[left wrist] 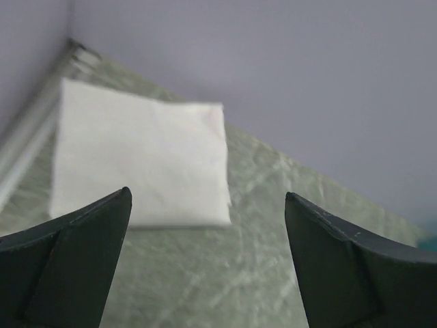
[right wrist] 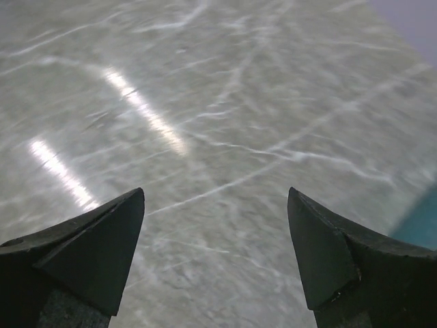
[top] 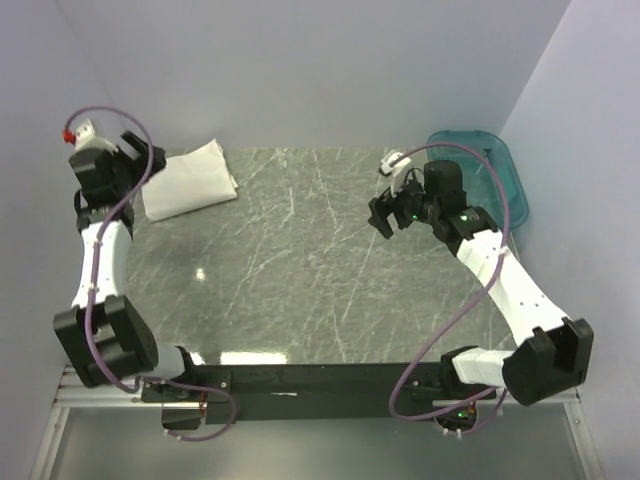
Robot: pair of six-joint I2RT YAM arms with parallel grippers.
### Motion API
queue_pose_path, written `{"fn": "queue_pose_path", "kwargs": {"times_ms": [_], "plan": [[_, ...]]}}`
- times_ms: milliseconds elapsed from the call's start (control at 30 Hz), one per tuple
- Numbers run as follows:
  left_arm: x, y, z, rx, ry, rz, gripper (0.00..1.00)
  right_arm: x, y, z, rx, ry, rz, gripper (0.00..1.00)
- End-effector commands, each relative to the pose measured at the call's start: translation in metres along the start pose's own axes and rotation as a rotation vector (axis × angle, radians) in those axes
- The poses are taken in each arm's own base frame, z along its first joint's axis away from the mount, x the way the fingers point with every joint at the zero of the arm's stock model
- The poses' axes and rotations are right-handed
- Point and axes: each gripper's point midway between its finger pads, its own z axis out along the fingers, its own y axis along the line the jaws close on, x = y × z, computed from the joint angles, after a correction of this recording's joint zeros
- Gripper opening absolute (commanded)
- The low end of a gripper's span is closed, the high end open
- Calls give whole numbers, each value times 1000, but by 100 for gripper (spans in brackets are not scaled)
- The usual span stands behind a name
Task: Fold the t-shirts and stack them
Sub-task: Neatly place the folded tshirt to the corner, then reset both grippers
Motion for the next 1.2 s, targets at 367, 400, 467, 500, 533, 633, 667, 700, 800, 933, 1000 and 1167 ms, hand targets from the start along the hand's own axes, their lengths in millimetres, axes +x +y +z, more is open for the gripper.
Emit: {"fn": "queue_pose_path", "kwargs": {"times_ms": [367, 400, 467, 500, 533, 633, 667, 700, 800, 933, 1000, 1167], "plan": [[101, -94, -122, 310, 139, 254, 99, -2, -107, -107, 897, -314, 443, 100], [92, -90, -130, 288, 91, 267, 100, 7, -108, -108, 911, -298, 443, 100], [103, -91, -139, 316, 69, 284, 99, 9, -106, -108, 892, -302, 418, 100], [97, -93, -149, 334, 25, 290, 99, 12, -106, -113, 897, -311, 411, 100], [105, -89, -150, 338, 18, 293, 99, 9, -105, -114, 878, -324, 396, 100], [115, -79, -157, 330, -8, 308, 100, 10, -110, -127, 893, -349, 413, 100], [116, -78, -157, 327, -19, 309, 99, 15, -108, -125, 873, -349, 419, 100], [117, -77, -159, 326, -25, 311, 99, 19, -112, -129, 884, -355, 428, 100], [127, -71, -158, 310, 18, 322, 99, 29, -113, -130, 869, -368, 458, 98], [129, -72, -155, 304, 47, 326, 100, 33, -114, -136, 848, -391, 466, 98], [129, -71, -154, 302, 52, 331, 99, 40, -119, -143, 867, -395, 480, 98], [127, -70, -156, 298, 41, 332, 99, 48, -125, -151, 871, -404, 498, 99]]}}
